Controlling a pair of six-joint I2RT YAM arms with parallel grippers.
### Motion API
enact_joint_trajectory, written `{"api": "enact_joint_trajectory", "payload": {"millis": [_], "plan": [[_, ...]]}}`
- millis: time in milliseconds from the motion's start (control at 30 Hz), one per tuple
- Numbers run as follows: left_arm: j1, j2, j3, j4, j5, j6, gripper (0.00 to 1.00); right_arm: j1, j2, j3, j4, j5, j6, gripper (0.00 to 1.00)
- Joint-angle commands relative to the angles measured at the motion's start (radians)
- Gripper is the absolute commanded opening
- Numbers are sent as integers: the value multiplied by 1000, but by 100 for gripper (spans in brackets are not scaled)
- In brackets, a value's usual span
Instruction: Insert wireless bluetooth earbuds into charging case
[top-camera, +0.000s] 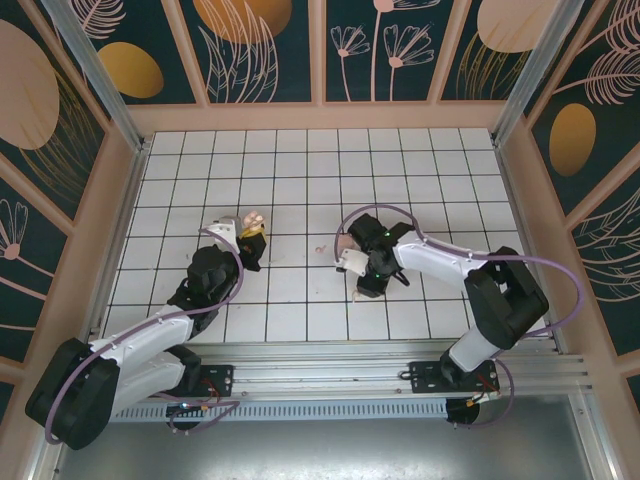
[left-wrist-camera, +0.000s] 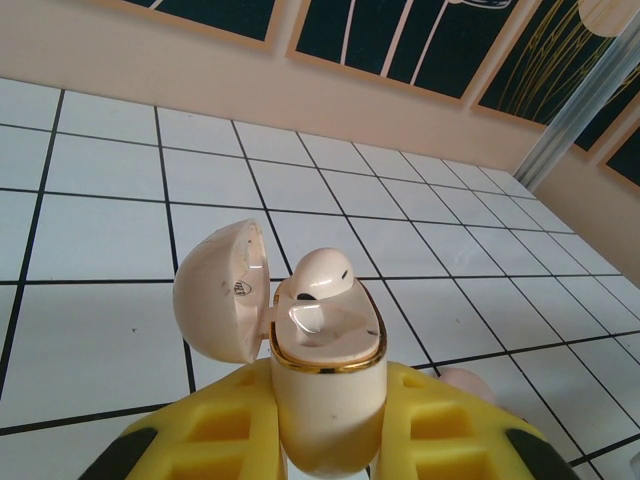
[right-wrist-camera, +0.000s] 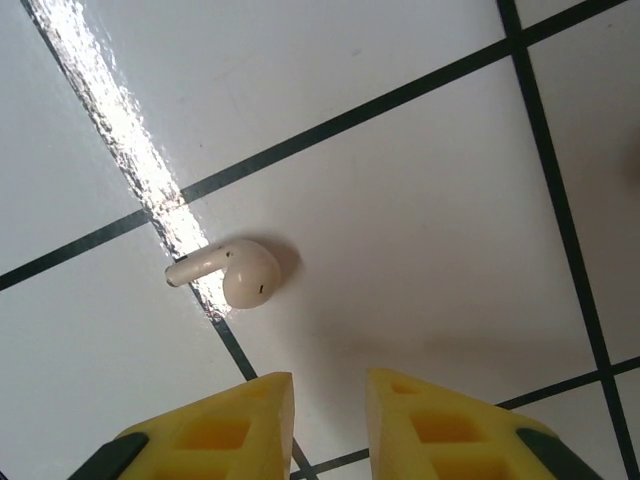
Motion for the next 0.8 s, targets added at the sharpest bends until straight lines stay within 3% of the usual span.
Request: {"api": "enact_joint_trajectory", "payload": {"millis": [0,133,500,767], "plan": [[8,-7,24,-6,5,23,16,-51,-37,63,-3,-87,43,29],[8,-1,26,-2,6,23,16,-76,-68,106,5,-192,267,33],[8,48,38,27,58,30,15,-92,-73,113,-89,-213,1165,34],[8,57,43,37,82,46,15,-58,-2,21,-41,-237,1310,33]]}}
